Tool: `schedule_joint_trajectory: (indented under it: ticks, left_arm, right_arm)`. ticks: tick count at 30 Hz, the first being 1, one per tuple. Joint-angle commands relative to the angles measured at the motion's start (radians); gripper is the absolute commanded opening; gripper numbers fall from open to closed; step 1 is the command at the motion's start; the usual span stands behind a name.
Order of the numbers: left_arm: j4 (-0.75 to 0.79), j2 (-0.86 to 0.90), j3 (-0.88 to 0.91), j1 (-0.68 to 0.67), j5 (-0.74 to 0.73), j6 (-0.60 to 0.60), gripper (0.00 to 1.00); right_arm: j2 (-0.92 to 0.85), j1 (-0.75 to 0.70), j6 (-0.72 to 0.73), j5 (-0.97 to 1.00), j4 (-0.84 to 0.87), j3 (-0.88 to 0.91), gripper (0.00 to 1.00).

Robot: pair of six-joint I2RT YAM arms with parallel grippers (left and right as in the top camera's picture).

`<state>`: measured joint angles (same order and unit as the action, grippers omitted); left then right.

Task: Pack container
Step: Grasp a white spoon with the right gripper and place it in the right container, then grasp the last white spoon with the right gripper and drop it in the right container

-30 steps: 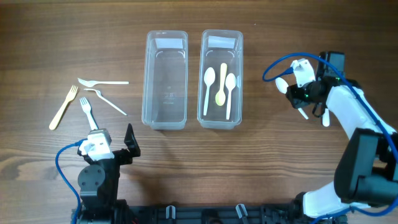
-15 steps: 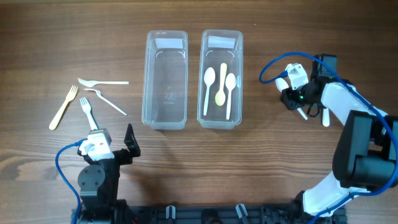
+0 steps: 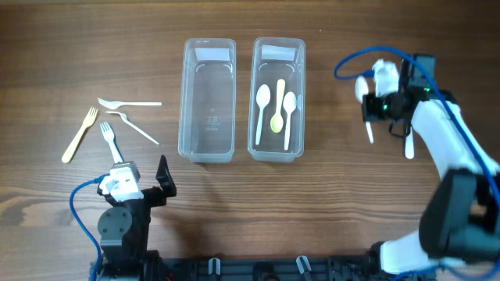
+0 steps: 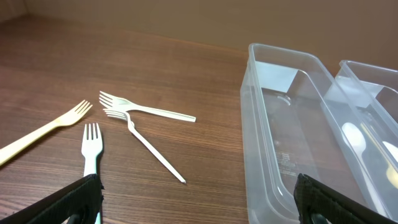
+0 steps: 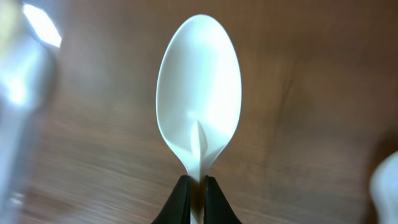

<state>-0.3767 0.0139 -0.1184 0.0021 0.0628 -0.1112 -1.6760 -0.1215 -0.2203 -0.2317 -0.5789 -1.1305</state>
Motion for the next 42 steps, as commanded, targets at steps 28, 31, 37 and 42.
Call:
schedule_joint_trajectory:
  ticks: [28, 31, 37, 42]
  left_arm:
    - [0.003, -0.007, 0.005, 0.003, 0.003, -0.009, 1.0]
    - [0.003, -0.007, 0.005, 0.003, 0.003, -0.009, 1.0]
    - [0.003, -0.007, 0.005, 0.003, 0.003, -0.009, 1.0]
    - [0.003, -0.007, 0.005, 0.003, 0.003, -0.009, 1.0]
  right_arm:
    - [0.227, 0.488, 0.32, 0.067, 0.135, -0.072, 0.52]
    - [0.364, 0.377, 0.31, 0.193, -0.013, -0.073, 0.58]
    - [0.489, -0.024, 0.28, 0.351, -0.285, -0.072, 0.58]
    - [0.358, -0.246, 0.175, 0.335, -0.299, -0.072, 0.5]
